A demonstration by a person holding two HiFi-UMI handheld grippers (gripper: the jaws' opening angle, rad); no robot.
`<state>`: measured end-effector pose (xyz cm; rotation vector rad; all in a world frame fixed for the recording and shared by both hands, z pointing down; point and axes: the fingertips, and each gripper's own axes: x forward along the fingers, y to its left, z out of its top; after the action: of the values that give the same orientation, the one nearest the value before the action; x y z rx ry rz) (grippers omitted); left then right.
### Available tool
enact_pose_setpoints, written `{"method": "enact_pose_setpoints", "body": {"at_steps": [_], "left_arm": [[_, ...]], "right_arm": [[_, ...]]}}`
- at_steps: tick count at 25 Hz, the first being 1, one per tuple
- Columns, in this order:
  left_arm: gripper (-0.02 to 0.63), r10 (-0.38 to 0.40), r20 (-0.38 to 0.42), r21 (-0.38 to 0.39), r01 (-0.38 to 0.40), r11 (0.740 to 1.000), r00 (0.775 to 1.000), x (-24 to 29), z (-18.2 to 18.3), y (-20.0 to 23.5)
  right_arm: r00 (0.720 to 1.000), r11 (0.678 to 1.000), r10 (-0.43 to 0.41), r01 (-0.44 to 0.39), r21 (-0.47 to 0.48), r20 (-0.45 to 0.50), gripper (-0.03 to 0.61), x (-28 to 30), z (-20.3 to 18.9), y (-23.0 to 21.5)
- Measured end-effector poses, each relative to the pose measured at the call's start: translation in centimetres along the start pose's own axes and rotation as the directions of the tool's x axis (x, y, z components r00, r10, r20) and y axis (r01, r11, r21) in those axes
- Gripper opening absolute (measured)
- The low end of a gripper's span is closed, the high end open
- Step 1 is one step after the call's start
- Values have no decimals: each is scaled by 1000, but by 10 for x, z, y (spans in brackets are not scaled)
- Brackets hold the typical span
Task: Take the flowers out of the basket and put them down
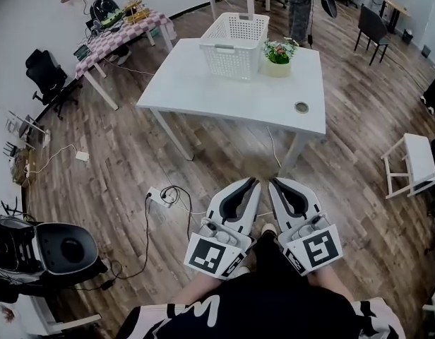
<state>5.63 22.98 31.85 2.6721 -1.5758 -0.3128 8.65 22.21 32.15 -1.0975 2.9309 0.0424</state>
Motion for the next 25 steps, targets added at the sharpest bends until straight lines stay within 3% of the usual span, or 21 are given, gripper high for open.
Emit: {"method": "enact_pose_setpoints", "body": {"at_steps": [10,19,25], "left_arm": [[31,-61,-15,-28,61,998,998,-83,2,-40],[31,-48,5,-31,49,998,999,-111,10,-52],[31,-58,7,-18,58,998,998,-114,13,-64]], "right_arm": [[997,997,-79,79,10,6,17,-58,5,75],[997,998,-70,70,7,13,17,-77,10,104],[995,995,-95,95,23,19,17,-93,9,100]]}}
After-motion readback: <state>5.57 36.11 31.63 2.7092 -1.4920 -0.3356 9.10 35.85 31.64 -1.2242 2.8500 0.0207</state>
